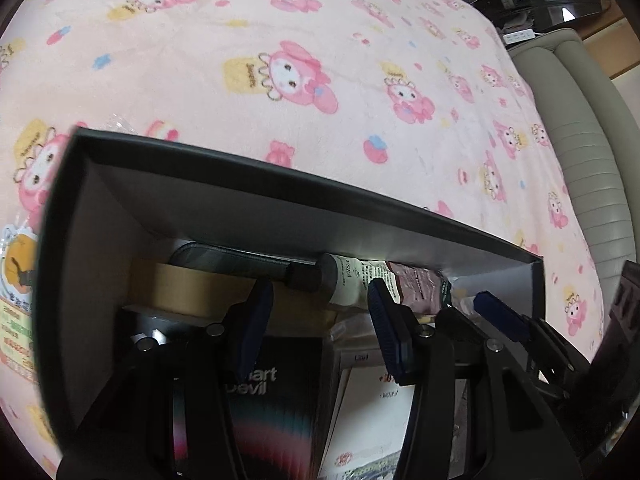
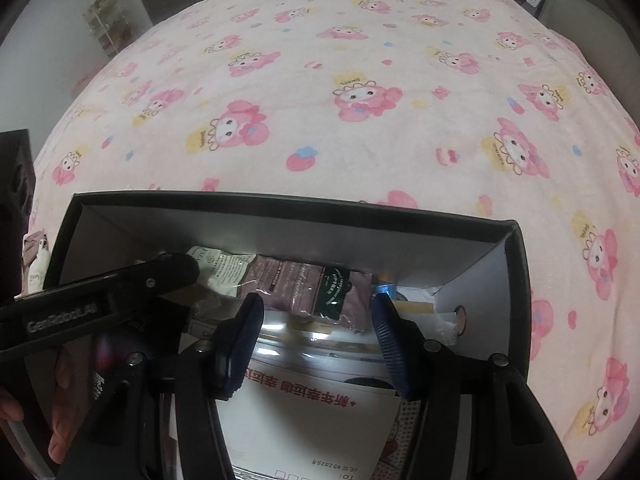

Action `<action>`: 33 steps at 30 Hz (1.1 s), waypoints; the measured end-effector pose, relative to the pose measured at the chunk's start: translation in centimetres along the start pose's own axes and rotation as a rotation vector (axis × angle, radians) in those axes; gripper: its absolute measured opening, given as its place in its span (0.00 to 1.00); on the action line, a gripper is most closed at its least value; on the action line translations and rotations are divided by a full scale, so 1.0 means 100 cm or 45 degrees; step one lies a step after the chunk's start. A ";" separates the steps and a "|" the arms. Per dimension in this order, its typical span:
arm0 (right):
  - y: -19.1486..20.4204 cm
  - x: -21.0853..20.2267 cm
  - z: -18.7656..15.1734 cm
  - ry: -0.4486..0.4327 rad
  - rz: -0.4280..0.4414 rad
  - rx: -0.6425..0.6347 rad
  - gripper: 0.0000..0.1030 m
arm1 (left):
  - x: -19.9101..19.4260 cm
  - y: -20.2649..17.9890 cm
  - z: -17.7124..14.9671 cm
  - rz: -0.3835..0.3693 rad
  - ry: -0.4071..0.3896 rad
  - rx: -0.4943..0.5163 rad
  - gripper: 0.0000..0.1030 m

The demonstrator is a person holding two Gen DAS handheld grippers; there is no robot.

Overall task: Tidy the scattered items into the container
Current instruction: 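Open both grippers to release the tube in the box and withdraw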

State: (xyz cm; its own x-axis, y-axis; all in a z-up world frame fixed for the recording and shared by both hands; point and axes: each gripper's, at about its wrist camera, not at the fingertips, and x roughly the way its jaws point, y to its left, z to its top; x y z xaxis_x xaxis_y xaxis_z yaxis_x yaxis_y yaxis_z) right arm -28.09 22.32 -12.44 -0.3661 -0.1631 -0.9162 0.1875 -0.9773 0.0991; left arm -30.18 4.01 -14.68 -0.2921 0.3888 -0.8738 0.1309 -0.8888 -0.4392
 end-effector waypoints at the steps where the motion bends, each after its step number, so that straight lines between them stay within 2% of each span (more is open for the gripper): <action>1: 0.000 0.001 0.000 0.001 -0.010 -0.003 0.51 | 0.003 0.000 0.001 -0.013 0.012 -0.004 0.48; 5: -0.003 0.002 0.001 0.002 -0.054 0.003 0.50 | 0.011 -0.009 0.001 -0.032 0.039 0.028 0.49; 8: -0.004 0.000 0.002 -0.006 -0.046 0.018 0.50 | 0.016 -0.016 -0.002 -0.166 0.116 0.060 0.49; 14: -0.002 -0.001 0.002 -0.018 -0.071 0.003 0.50 | 0.000 -0.005 -0.003 -0.104 -0.005 -0.004 0.49; 16: -0.003 0.002 0.002 -0.007 -0.076 0.004 0.50 | 0.007 -0.001 0.000 -0.095 0.031 -0.023 0.49; 19: -0.002 0.003 0.001 0.000 -0.087 -0.002 0.50 | 0.013 -0.002 -0.004 -0.145 0.082 0.001 0.49; 24: -0.001 -0.004 -0.002 -0.024 -0.086 0.015 0.50 | -0.020 -0.012 -0.017 -0.162 -0.023 0.060 0.49; 29: 0.004 -0.053 -0.017 -0.144 -0.169 0.074 0.53 | -0.082 -0.025 -0.043 -0.101 -0.208 0.170 0.52; 30: 0.005 -0.066 -0.021 -0.178 -0.174 0.089 0.54 | -0.094 -0.028 -0.051 -0.096 -0.238 0.188 0.53; 33: 0.012 -0.105 -0.035 -0.295 -0.176 0.124 0.66 | -0.119 -0.038 -0.070 -0.085 -0.296 0.247 0.57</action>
State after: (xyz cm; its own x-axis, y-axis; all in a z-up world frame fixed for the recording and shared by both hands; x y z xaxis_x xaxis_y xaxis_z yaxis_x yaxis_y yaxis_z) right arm -20.88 23.37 -4.10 -0.5829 -0.0430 -0.8114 0.0369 -0.9990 0.0264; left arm -20.59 4.46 -4.09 -0.5059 0.4021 -0.7631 -0.0731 -0.9015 -0.4266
